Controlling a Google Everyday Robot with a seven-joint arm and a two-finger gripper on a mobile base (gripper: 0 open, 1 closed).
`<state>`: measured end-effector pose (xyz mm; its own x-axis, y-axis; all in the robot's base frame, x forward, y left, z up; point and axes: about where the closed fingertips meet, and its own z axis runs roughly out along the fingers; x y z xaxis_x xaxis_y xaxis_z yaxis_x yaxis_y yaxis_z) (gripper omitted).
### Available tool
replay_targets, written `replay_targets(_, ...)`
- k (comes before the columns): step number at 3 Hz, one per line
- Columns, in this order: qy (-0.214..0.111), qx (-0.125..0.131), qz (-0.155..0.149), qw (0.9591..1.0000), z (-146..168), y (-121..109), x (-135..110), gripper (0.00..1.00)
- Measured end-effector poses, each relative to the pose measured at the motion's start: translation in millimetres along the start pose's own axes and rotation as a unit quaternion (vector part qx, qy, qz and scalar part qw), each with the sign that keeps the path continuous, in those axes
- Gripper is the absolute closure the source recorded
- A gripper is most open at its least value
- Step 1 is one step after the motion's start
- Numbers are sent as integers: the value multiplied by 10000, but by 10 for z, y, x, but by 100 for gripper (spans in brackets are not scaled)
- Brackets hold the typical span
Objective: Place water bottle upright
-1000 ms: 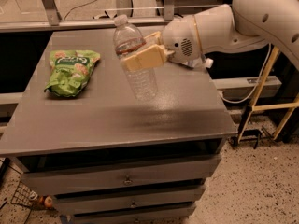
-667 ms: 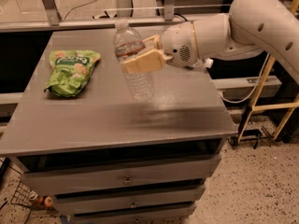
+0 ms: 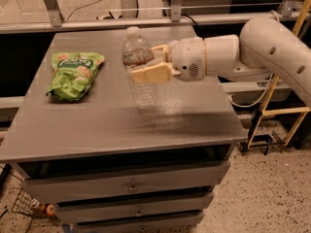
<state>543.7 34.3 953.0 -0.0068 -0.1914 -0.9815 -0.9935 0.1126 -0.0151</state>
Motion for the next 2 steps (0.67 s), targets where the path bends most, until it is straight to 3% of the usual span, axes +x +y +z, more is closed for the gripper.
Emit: replay_targets(2, -270, 175, -354, 9989, 9, 35, 131, 100)
